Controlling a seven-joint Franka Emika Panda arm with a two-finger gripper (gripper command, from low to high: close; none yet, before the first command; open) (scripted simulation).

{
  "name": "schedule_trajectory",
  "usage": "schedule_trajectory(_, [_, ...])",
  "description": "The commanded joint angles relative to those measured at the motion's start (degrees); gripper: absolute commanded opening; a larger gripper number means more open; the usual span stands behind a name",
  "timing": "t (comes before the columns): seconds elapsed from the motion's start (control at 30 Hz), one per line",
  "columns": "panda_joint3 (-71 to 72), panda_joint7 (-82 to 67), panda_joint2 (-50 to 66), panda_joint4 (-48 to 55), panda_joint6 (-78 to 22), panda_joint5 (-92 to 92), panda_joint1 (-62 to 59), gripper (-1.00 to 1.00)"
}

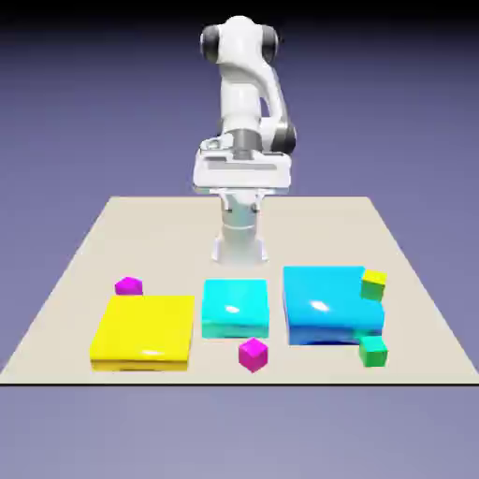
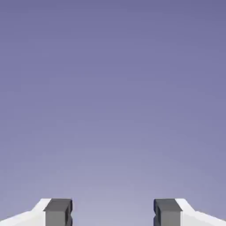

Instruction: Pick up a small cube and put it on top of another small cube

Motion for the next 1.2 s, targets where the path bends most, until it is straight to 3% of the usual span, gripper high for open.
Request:
schedule_trajectory(0.0, [1.03, 1.96, 2.08, 1.08, -1.19, -0.01, -1.06, 0.00])
schedule_trajectory(0.77, [24.79, 47.08, 49.84, 25.95, -28.59, -0.33, -25.43, 0.00])
schedule_trajectory(1.0, [20.45, 50.37, 59.99, 26.80, -20.00, -4.69, -21.29, 0.00])
schedule_trajectory(1.03, [20.45, 50.37, 59.99, 26.80, -20.00, -4.69, -21.29, -1.00])
schedule_trajectory(1.17, [23.44, 48.58, 53.77, 26.44, -25.78, -1.86, -24.16, -1.00])
